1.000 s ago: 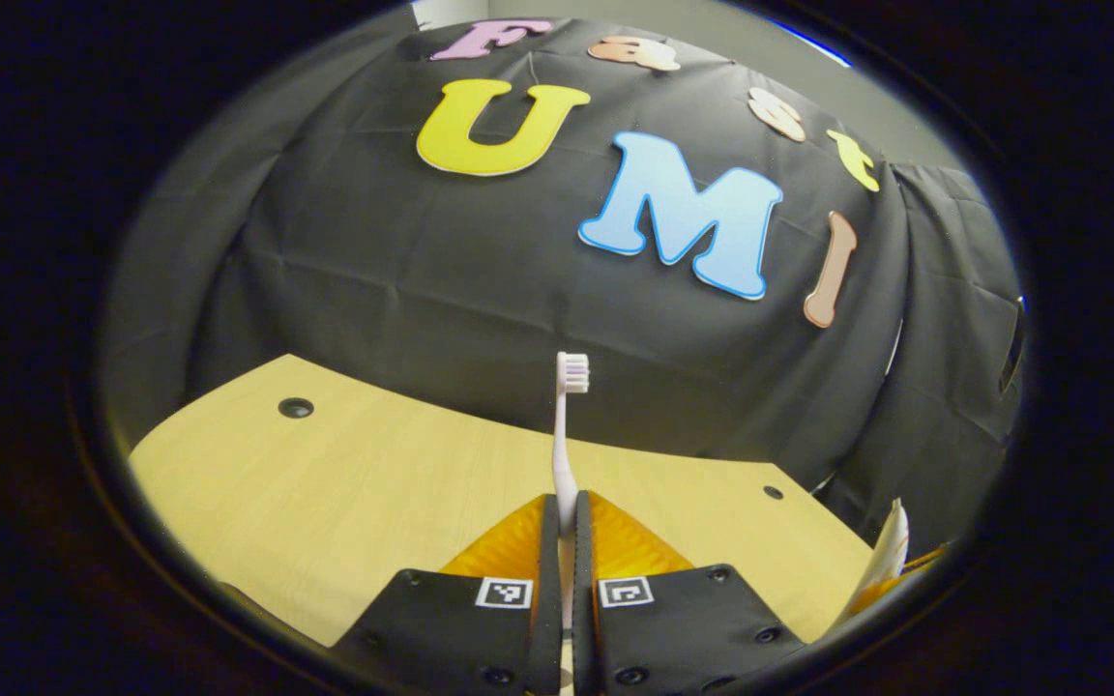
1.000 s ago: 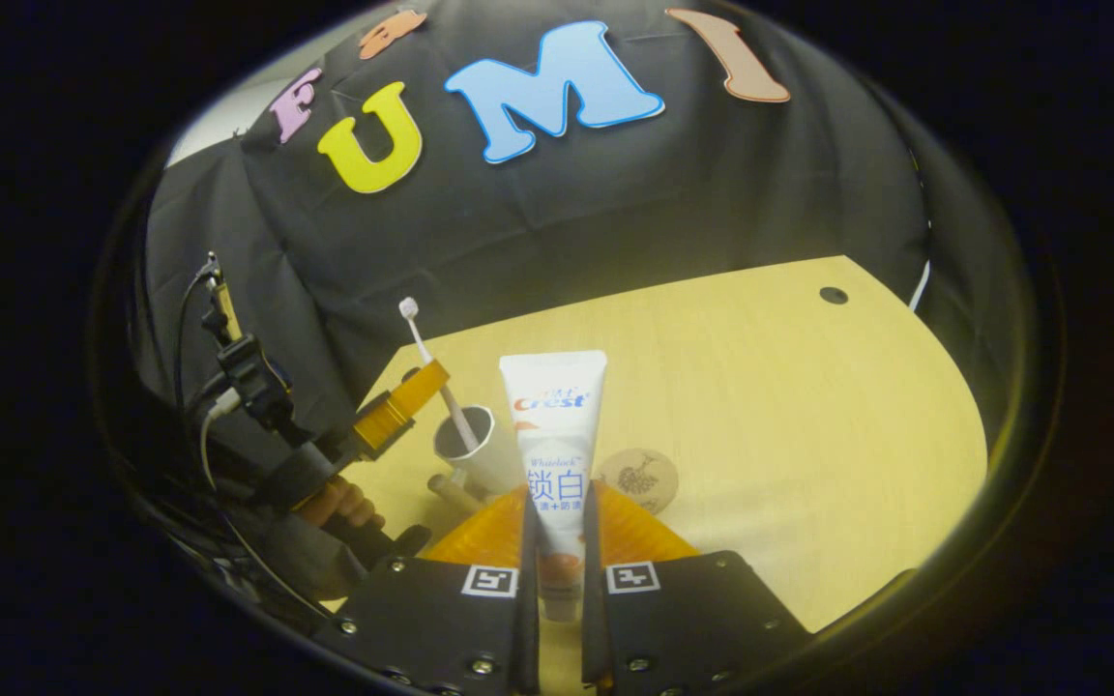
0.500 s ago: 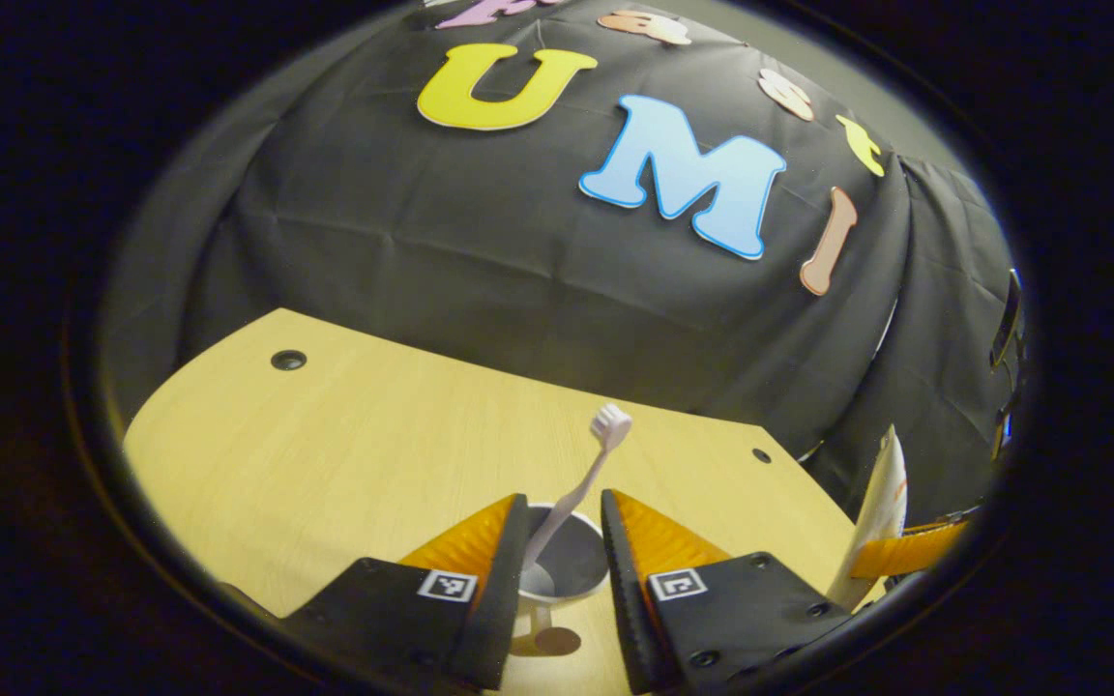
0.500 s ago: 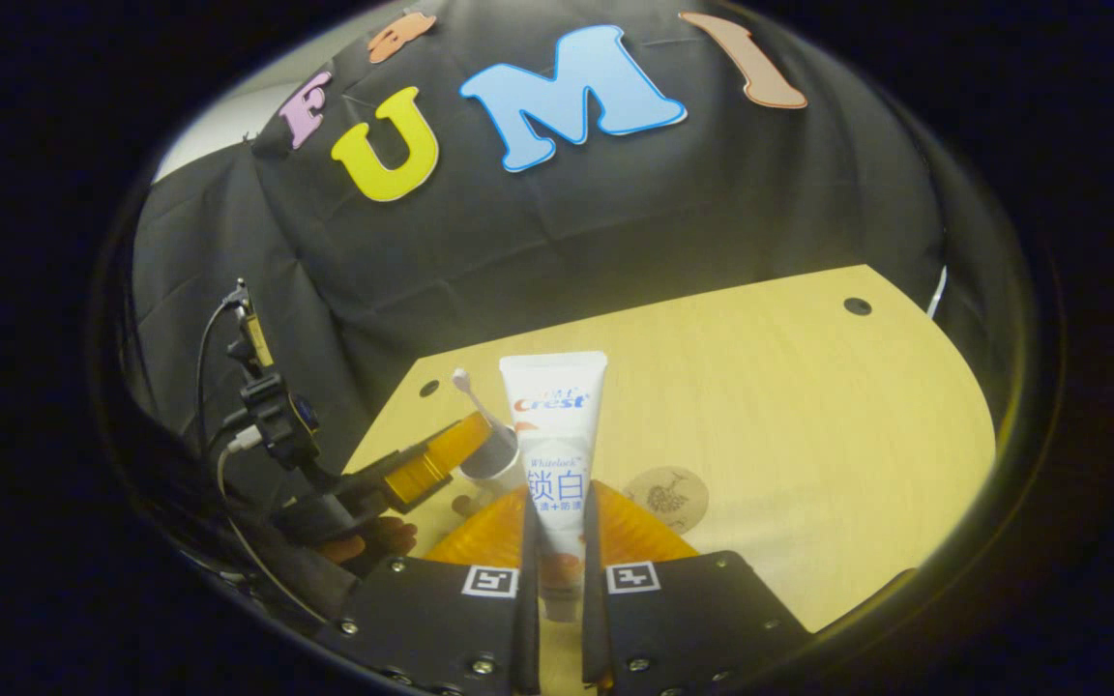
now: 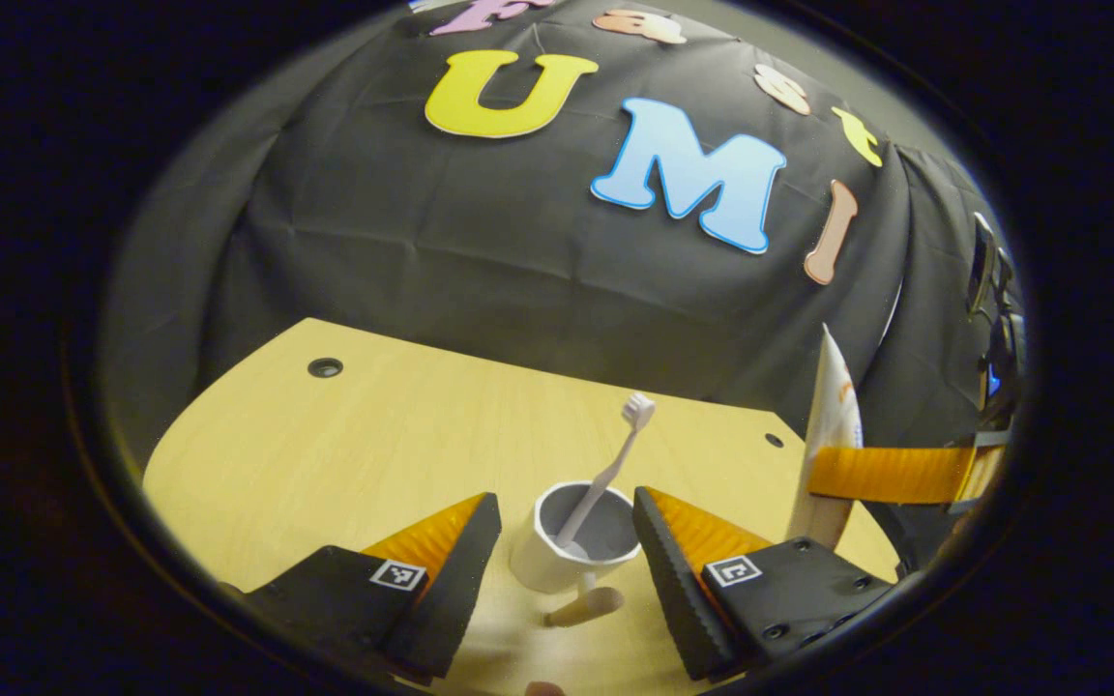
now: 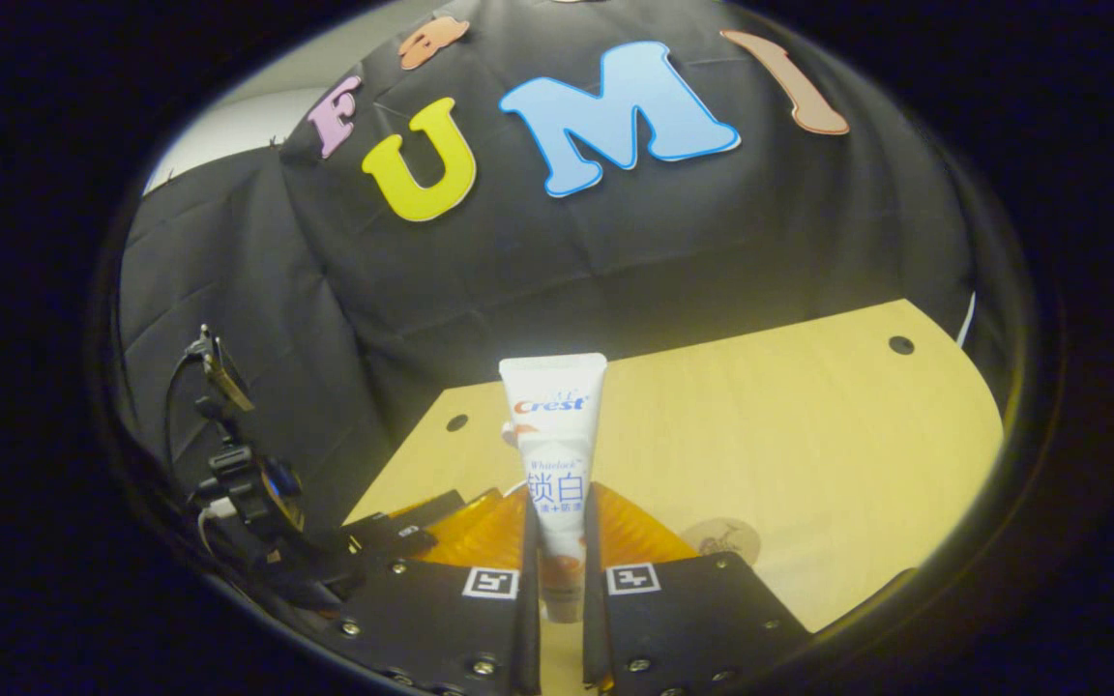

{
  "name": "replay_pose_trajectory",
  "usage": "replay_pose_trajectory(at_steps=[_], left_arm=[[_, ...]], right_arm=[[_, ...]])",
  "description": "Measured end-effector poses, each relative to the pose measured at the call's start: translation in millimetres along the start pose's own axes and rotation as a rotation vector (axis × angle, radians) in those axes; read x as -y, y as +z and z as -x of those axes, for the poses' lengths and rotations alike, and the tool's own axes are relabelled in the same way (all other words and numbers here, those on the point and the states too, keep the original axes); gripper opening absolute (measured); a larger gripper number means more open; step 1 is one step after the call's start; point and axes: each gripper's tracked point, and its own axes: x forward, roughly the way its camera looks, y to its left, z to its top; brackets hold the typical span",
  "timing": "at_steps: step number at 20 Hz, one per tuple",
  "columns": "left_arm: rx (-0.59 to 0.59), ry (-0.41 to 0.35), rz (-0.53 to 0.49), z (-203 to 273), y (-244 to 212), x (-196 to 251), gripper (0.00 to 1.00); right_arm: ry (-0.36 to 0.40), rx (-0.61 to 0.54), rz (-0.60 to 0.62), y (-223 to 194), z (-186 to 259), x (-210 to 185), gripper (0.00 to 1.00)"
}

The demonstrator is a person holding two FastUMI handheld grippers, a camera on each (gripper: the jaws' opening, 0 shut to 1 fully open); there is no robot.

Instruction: Put the toothbrush and toothpaste on the desktop into the cup, then pick up the cup and place it on the coaster on the desktop.

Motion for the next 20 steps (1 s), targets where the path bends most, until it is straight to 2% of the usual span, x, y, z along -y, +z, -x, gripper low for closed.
replay_pose_trajectory(at_steps=[1,2,5,6,7,9,10,11,13,14,15,16,17,18,19,20], left_arm=[[-0.009,-0.003,0.001,4.4,-1.4,-2.3,0.96],[-0.016,-0.009,0.007,8.4,-2.0,-3.6,0.90],[-0.039,-0.021,0.018,19.2,-10.3,-7.7,0.89],[-0.048,-0.024,0.021,22.9,-12.4,-9.0,0.96],[-0.057,-0.026,0.021,25.7,-14.2,-10.1,0.96],[-0.073,-0.038,0.019,31.4,-19.5,-11.5,0.96],[-0.079,-0.045,0.020,34.9,-21.4,-12.7,0.90],[-0.086,-0.052,0.025,36.5,-24.1,-13.8,0.96],[-0.100,-0.061,0.047,39.6,-28.7,-17.0,0.96],[-0.108,-0.066,0.063,40.8,-30.0,-17.5,0.90],[-0.112,-0.069,0.074,41.8,-31.3,-18.7,0.96],[-0.116,-0.070,0.080,44.2,-34.3,-19.5,0.96],[-0.121,-0.071,0.085,45.4,-36.4,-21.3,0.84],[-0.127,-0.070,0.089,46.6,-39.6,-23.0,0.96],[-0.131,-0.070,0.094,47.7,-40.7,-24.6,0.90],[-0.135,-0.068,0.098,47.2,-42.7,-27.0,0.90]], right_arm=[[0.009,0.015,0.001,3.8,-6.5,-5.1,0.18],[0.019,0.032,0.007,7.8,-12.7,-10.3,0.18],[0.033,0.103,0.053,21.1,-33.8,-22.3,0.18],[0.032,0.122,0.075,22.1,-42.5,-25.4,0.18],[0.030,0.129,0.099,21.0,-50.7,-28.1,0.18],[0.026,0.139,0.156,15.4,-64.0,-35.9,0.18],[0.022,0.146,0.188,14.7,-69.8,-36.8,0.18],[0.022,0.152,0.218,15.0,-75.7,-40.7,0.18],[0.021,0.156,0.266,13.2,-87.0,-46.9,0.18],[0.019,0.157,0.289,9.1,-88.9,-49.3,0.18],[0.017,0.159,0.311,6.6,-90.7,-52.4,0.18],[0.010,0.158,0.333,3.5,-93.2,-53.4,0.18],[0.003,0.154,0.350,0.4,-94.9,-54.8,0.18],[0.003,0.147,0.363,-3.1,-99.9,-55.6,0.18],[-0.002,0.139,0.374,-6.0,-102.7,-55.0,0.18],[-0.011,0.128,0.392,-9.4,-106.0,-52.8,0.18]])
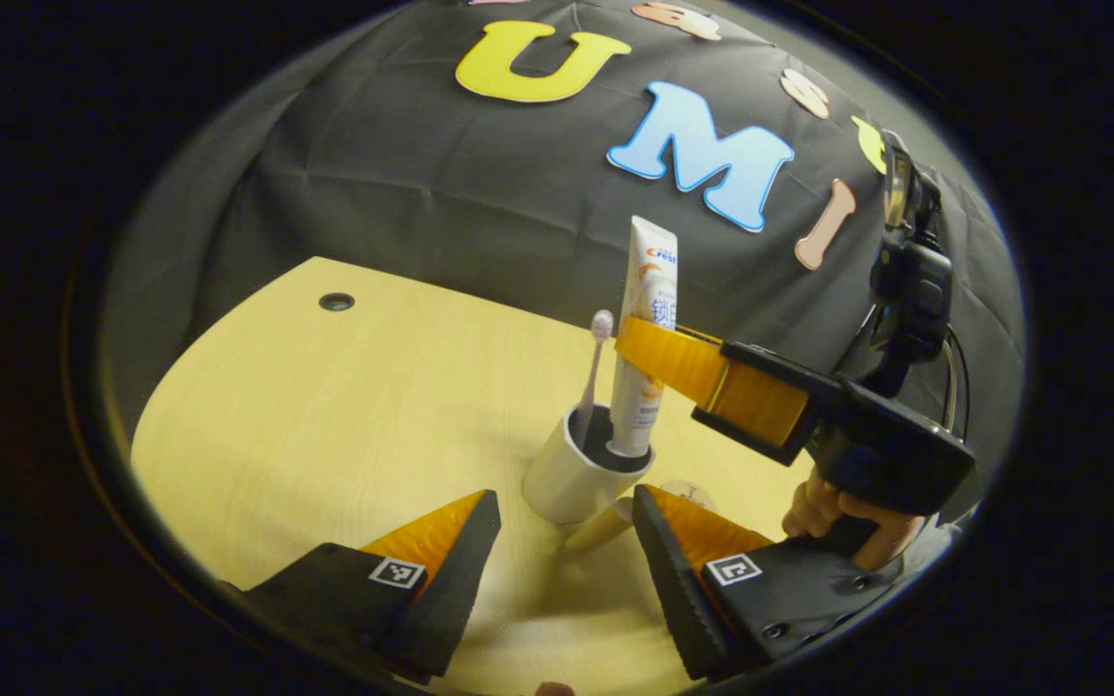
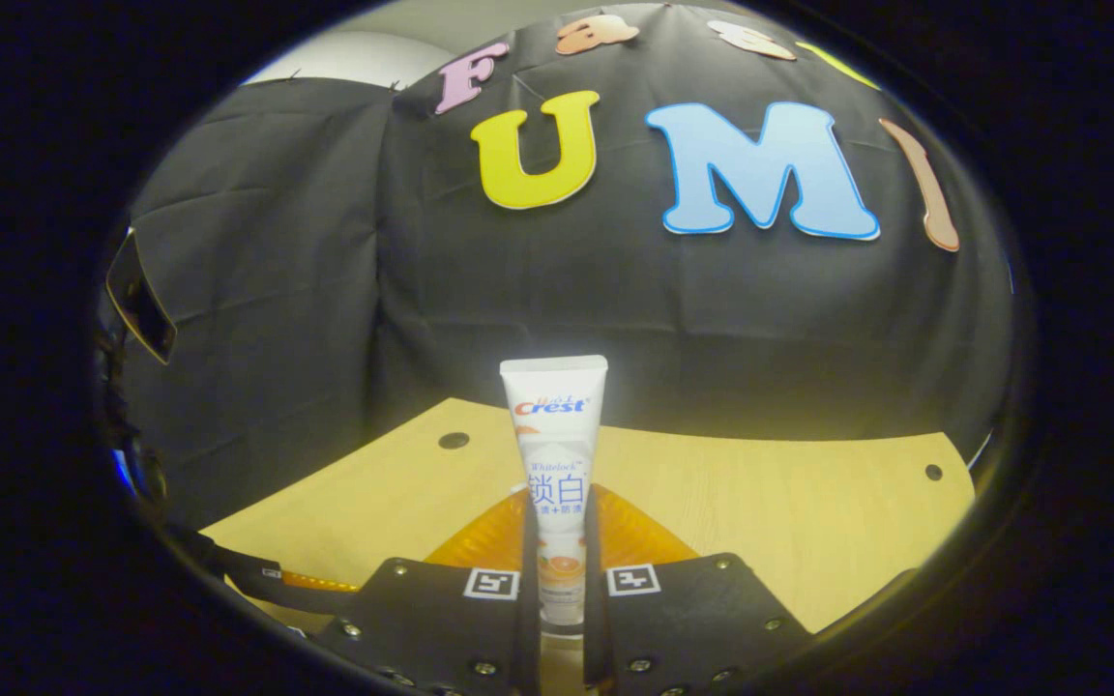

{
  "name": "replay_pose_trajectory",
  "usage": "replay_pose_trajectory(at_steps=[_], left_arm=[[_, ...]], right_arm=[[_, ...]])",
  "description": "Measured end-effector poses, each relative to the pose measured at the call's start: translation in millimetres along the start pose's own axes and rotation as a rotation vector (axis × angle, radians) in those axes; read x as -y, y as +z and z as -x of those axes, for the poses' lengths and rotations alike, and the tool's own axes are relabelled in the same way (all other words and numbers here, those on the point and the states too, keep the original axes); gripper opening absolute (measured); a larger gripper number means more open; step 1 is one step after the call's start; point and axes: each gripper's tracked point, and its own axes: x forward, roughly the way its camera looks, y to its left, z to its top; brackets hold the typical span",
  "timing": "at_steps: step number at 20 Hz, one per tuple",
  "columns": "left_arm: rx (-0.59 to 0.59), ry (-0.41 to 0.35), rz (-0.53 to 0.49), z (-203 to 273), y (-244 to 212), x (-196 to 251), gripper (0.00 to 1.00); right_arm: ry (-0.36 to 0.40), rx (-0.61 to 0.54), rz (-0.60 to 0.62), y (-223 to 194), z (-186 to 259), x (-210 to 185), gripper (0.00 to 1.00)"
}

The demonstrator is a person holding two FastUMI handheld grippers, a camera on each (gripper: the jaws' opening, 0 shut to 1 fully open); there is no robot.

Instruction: Put the toothbrush and toothpaste on the desktop into the cup, then pick up the cup and place it on the coaster on the desktop.

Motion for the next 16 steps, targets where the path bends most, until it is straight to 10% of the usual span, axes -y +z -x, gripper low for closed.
replay_pose_trajectory(at_steps=[8,12,16], left_arm=[[-0.002,0.018,0.012,2.3,-4.5,-4.2,0.90],[-0.004,0.009,0.000,0.7,-6.2,5.6,0.90],[-0.006,0.001,-0.007,-1.5,-8.8,16.6,0.90]], right_arm=[[0.012,-0.083,-0.014,-22.7,-1.2,0.5,0.27],[0.016,-0.073,-0.017,-15.3,6.9,3.4,0.64],[0.024,-0.058,-0.045,-4.9,19.6,7.3,0.76]])
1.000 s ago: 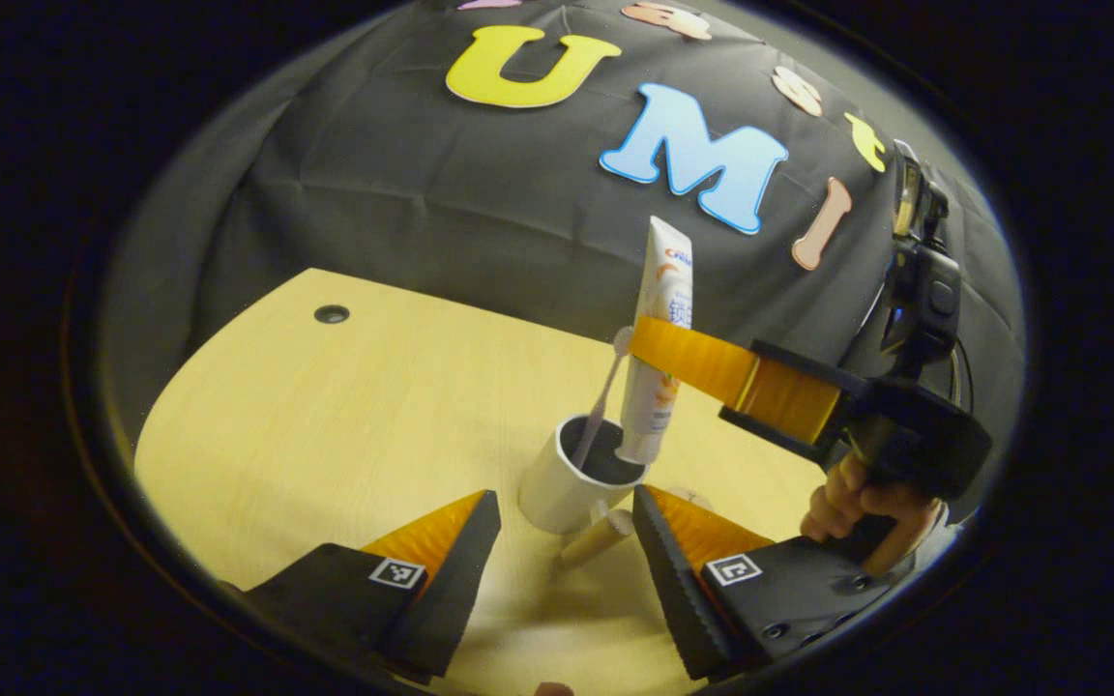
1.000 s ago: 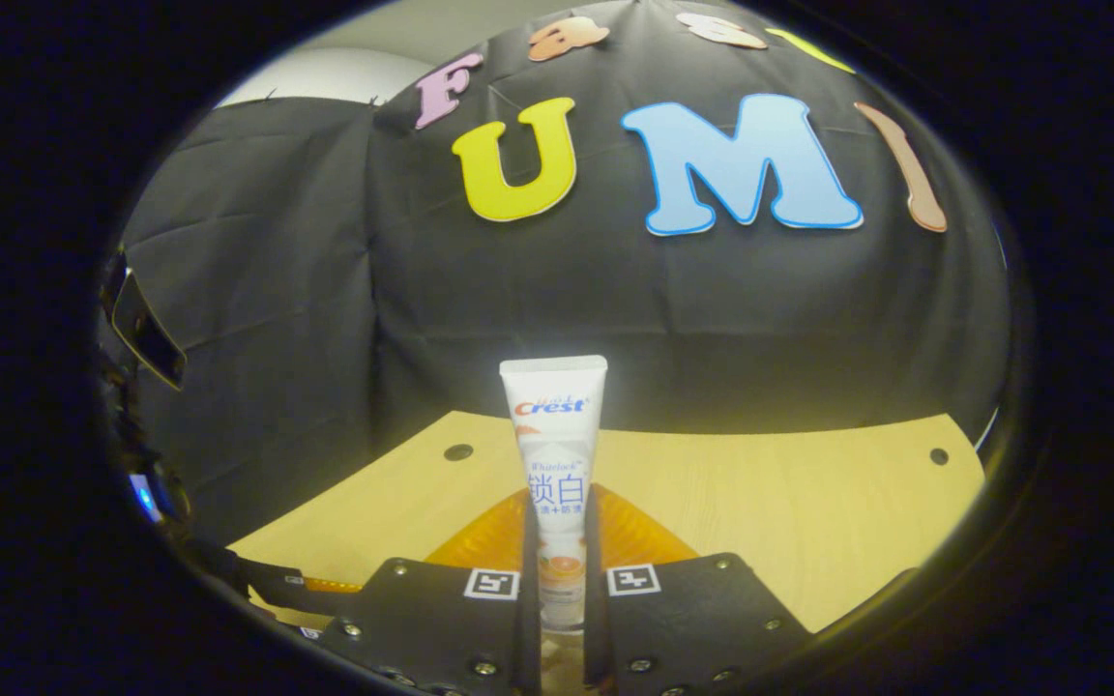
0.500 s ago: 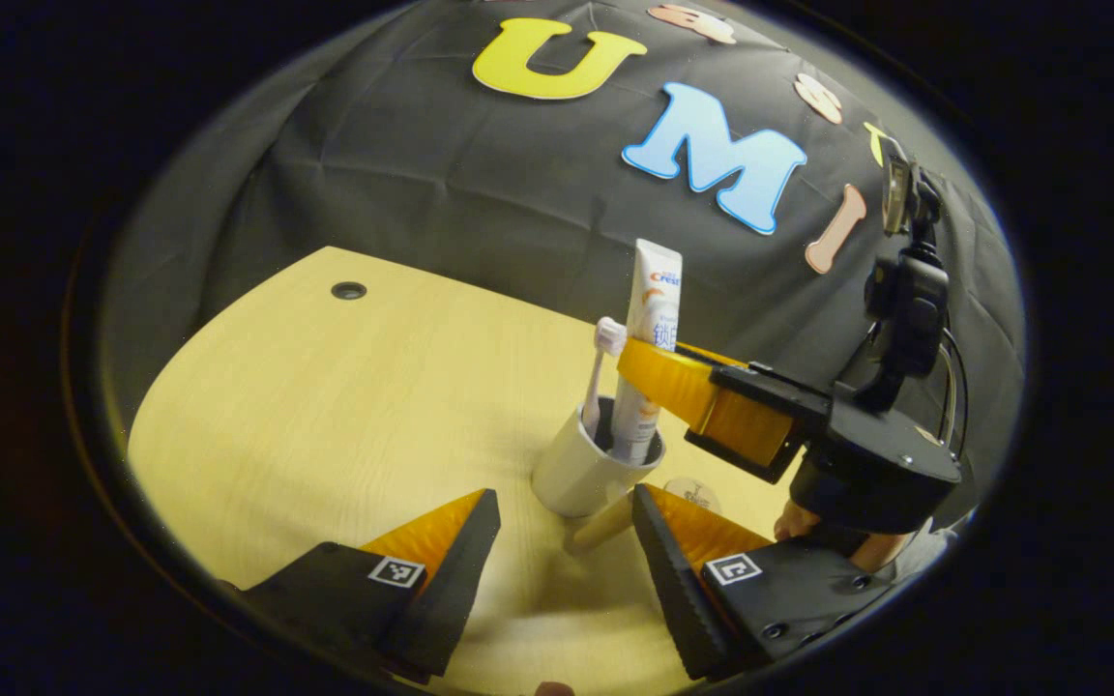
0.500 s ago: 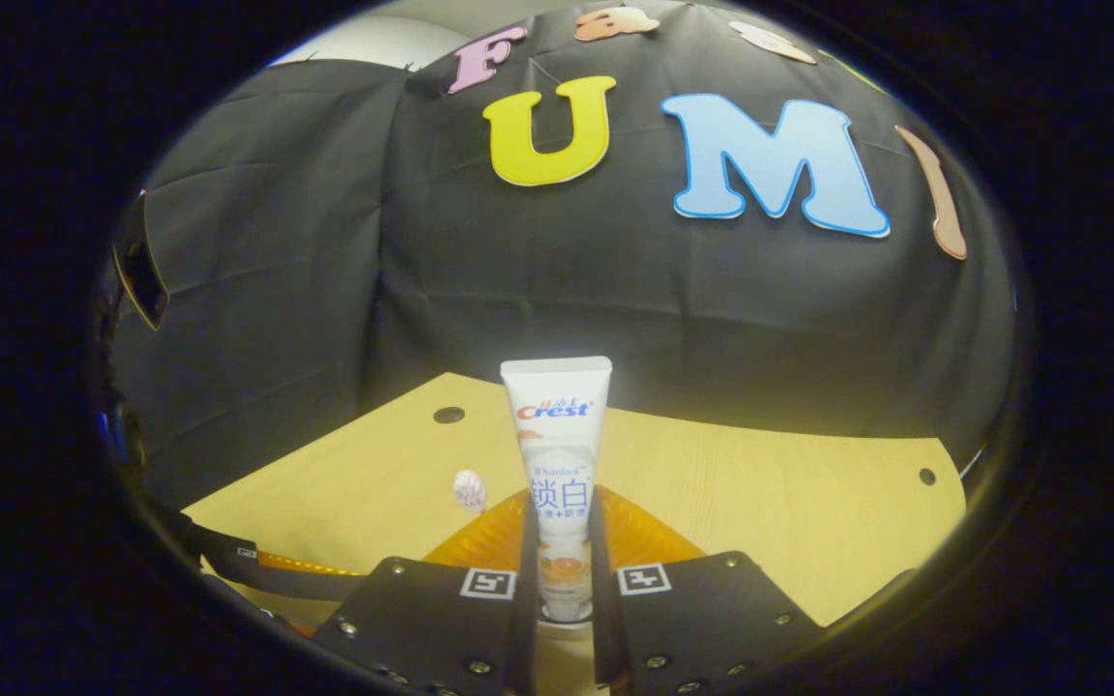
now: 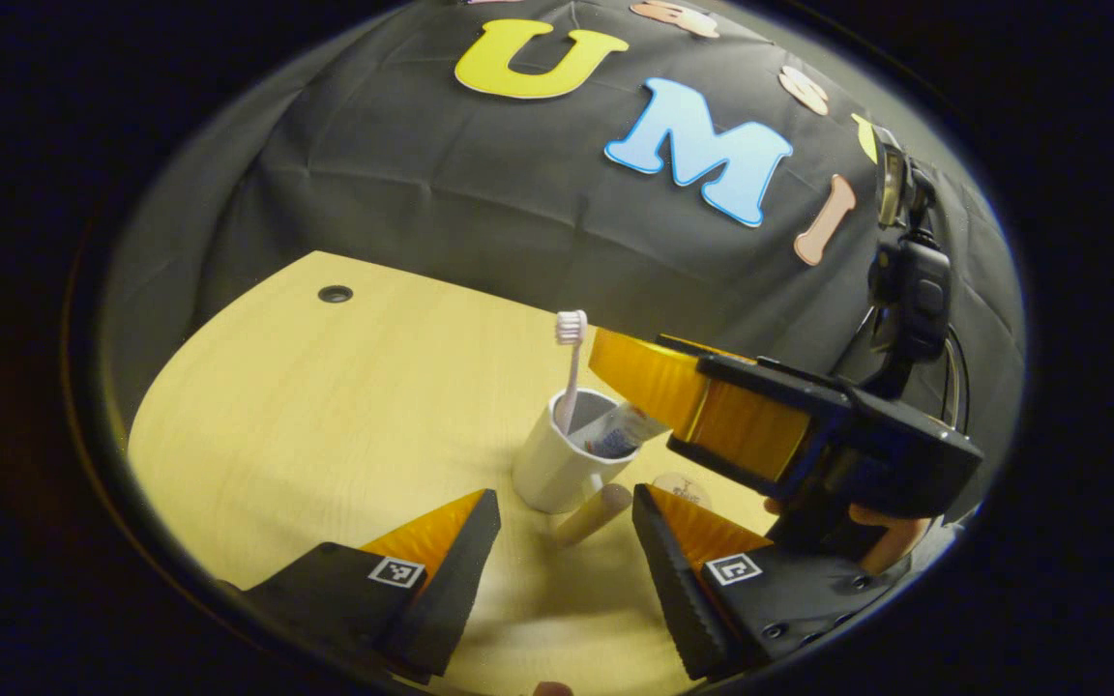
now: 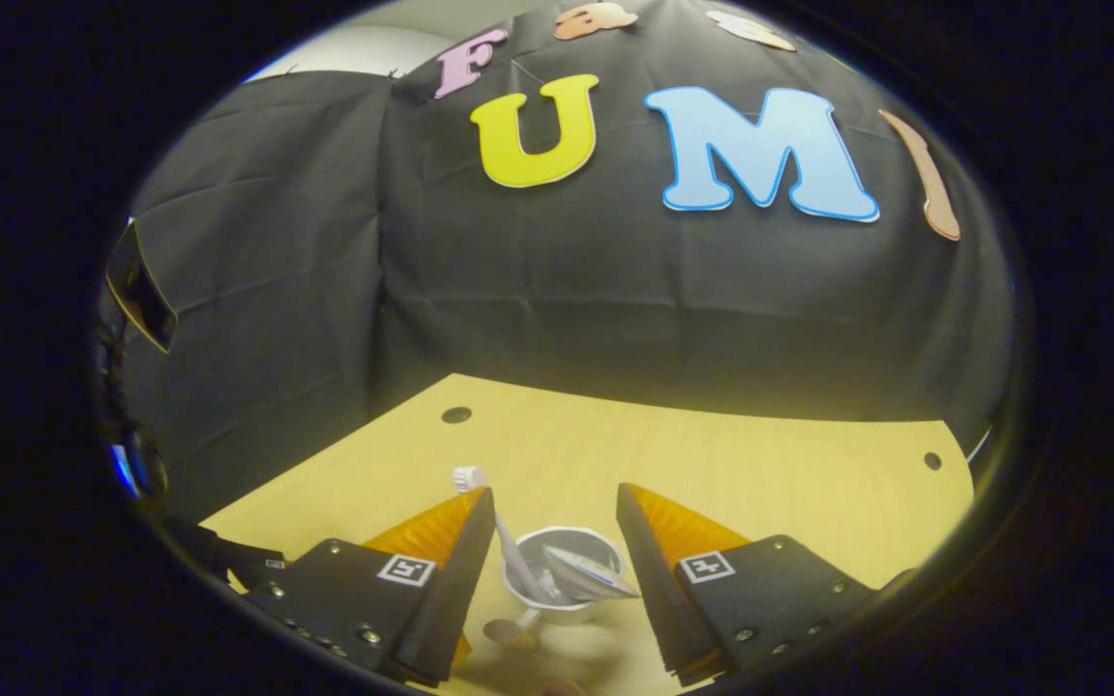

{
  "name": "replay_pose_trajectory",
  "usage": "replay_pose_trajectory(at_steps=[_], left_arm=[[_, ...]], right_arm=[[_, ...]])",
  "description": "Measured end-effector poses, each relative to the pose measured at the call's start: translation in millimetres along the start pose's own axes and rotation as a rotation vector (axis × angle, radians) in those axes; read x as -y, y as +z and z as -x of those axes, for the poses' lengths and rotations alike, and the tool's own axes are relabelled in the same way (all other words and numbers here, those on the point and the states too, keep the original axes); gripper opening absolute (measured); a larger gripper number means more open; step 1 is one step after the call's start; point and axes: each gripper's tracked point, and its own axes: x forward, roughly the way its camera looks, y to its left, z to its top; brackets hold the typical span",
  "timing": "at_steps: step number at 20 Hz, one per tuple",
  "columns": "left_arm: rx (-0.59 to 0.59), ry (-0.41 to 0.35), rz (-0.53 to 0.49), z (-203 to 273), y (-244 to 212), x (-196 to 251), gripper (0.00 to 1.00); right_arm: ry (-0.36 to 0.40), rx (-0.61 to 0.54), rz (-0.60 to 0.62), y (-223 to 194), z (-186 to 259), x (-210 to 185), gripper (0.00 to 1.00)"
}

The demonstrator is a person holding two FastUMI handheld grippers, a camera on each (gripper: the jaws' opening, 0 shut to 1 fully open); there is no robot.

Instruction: Put the toothbrush and toothpaste on the desktop into the cup, then pick up the cup and place it on the coaster on the desktop.

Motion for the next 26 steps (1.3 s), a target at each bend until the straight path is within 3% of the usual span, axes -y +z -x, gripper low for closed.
replay_pose_trajectory(at_steps=[1,3,6,7,11,12,13,16,17,18,19,21,24,25,26], left_arm=[[-0.001,0.000,-0.003,-0.8,0.3,3.1,0.84],[-0.005,-0.002,-0.008,-4.2,-2.6,7.4,0.84],[-0.016,0.001,-0.031,-11.3,-3.2,12.4,0.96],[-0.021,0.005,-0.041,-15.3,-3.5,12.8,0.90],[-0.063,0.018,-0.059,-29.5,-7.5,14.2,0.90],[-0.070,0.016,-0.062,-33.4,-8.5,15.6,0.96],[-0.078,0.017,-0.067,-35.9,-9.3,18.1,0.90],[-0.102,0.023,-0.085,-43.5,-12.8,23.6,0.90],[-0.114,0.028,-0.084,-47.8,-15.5,23.5,0.96],[-0.127,0.033,-0.081,-51.3,-19.3,23.5,0.90],[-0.143,0.045,-0.078,-55.5,-22.1,22.7,0.96],[-0.181,0.075,-0.078,-61.0,-27.5,17.3,0.90],[-0.253,0.107,-0.065,-68.3,-36.0,14.1,0.90],[-0.277,0.113,-0.057,-69.3,-38.4,13.9,0.96],[-0.300,0.122,-0.054,-70.6,-39.8,13.6,0.93]], right_arm=[[-0.001,0.010,-0.009,5.9,4.8,1.4,0.76],[-0.007,0.036,-0.021,17.4,16.9,6.8,0.76],[-0.019,0.067,-0.044,31.9,35.3,20.1,0.77],[-0.027,0.072,-0.051,35.5,42.3,24.6,0.77],[-0.058,0.075,-0.070,43.2,65.3,45.6,0.77],[-0.068,0.078,-0.066,45.0,71.0,50.7,0.76],[-0.081,0.080,-0.059,46.0,76.2,56.0,0.76],[-0.115,0.087,-0.038,47.9,90.3,71.7,0.76],[-0.128,0.091,-0.029,49.5,94.9,76.0,0.76],[-0.135,0.096,-0.020,50.4,98.1,79.8,0.76],[-0.140,0.099,-0.011,51.2,102.4,82.4,0.76],[-0.149,0.093,0.008,49.0,108.8,88.8,0.76],[-0.161,0.073,0.016,40.0,114.4,101.0,0.76],[-0.172,0.066,0.016,37.6,117.4,106.2,0.77],[-0.181,0.062,0.014,34.8,119.2,112.1,0.76]])
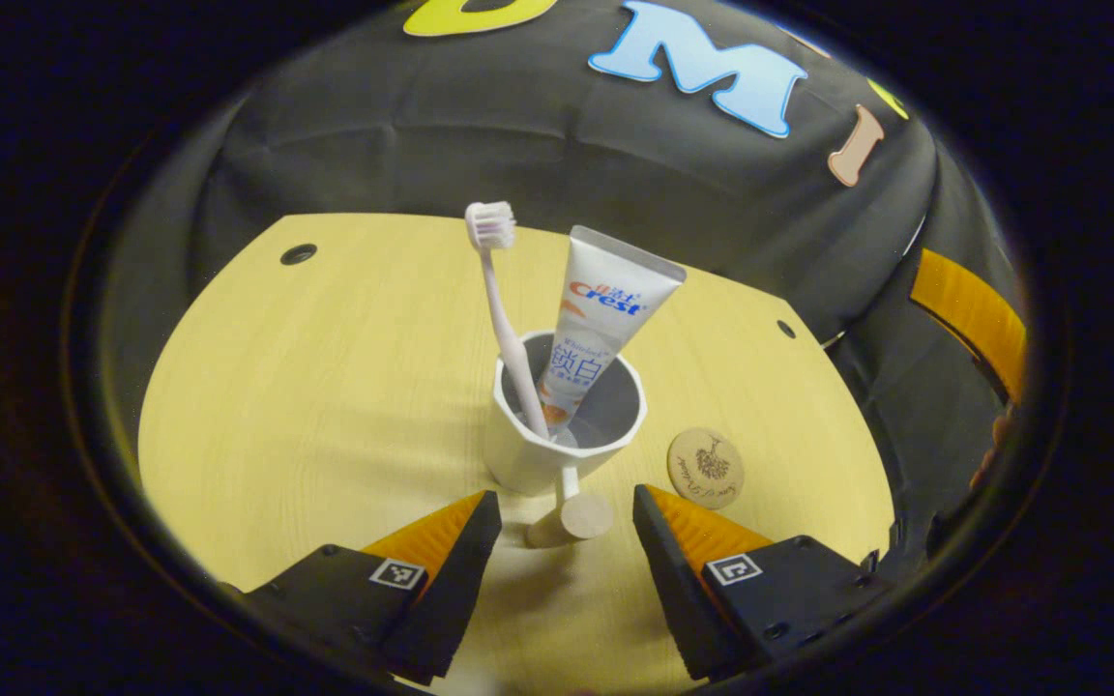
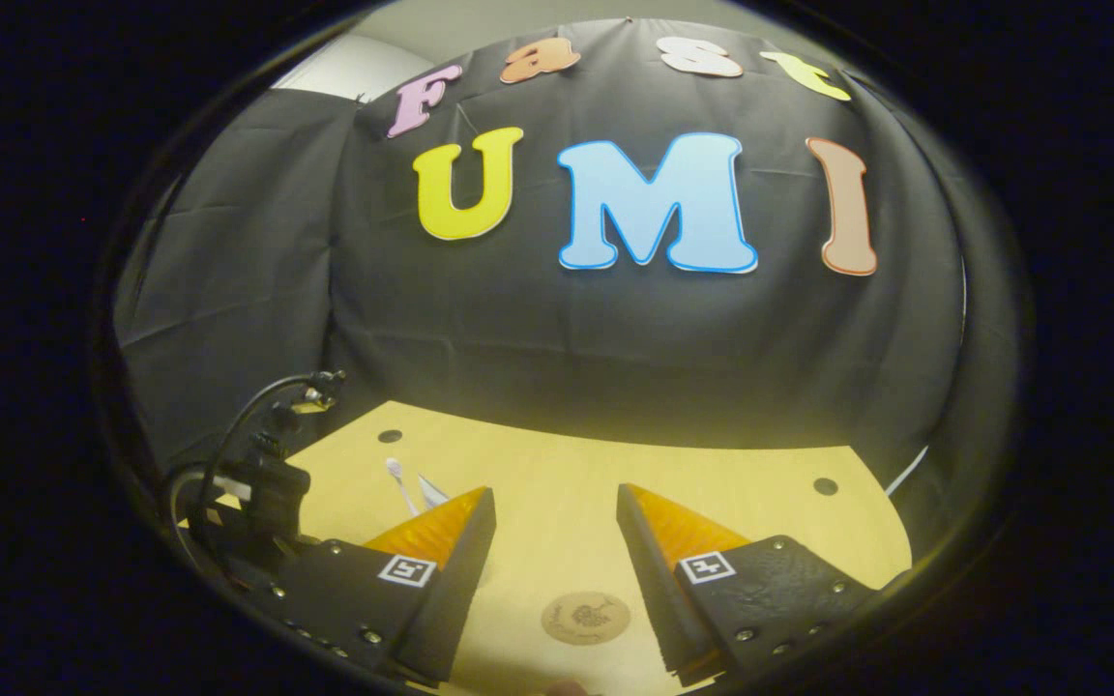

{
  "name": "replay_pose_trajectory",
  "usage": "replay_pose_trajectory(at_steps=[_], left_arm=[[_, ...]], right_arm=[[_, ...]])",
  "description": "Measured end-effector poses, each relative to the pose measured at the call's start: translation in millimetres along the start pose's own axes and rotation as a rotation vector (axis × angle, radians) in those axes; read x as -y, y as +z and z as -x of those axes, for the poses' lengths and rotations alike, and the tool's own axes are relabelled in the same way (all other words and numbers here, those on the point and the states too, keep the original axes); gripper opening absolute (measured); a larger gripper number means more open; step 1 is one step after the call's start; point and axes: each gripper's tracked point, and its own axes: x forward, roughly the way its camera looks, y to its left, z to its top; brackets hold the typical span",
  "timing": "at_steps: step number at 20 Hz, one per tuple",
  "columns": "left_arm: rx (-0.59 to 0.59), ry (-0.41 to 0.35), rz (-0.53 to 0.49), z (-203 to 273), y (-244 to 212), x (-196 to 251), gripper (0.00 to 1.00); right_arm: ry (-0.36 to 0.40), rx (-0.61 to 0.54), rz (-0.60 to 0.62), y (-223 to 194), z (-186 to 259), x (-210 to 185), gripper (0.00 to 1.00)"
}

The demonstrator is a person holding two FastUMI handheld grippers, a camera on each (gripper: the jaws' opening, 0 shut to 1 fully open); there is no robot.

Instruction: Put the toothbrush and toothpaste on the desktop into the cup, then pick up the cup and place it on the coaster on the desktop.

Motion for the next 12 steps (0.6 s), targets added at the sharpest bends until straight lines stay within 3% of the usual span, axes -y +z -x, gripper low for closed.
replay_pose_trajectory(at_steps=[7,8,9,10,12], left_arm=[[-0.128,0.095,-0.049,-21.8,-10.9,-9.1,0.89],[-0.138,0.098,-0.040,-23.5,-10.8,-9.2,0.95],[-0.144,0.106,-0.031,-26.2,-9.9,-10.4,0.89],[-0.153,0.116,-0.024,-28.8,-9.7,-13.1,0.95],[-0.173,0.140,-0.028,-32.2,-7.4,-17.3,0.89]], right_arm=[[-0.026,-0.039,-0.018,-14.5,4.7,29.7,0.76],[-0.028,-0.043,-0.022,-17.1,4.9,33.2,0.76],[-0.032,-0.049,-0.023,-18.6,5.6,36.6,0.76],[-0.036,-0.053,-0.025,-21.4,6.0,40.5,0.76],[-0.041,-0.057,-0.027,-25.1,4.9,47.4,0.76]])
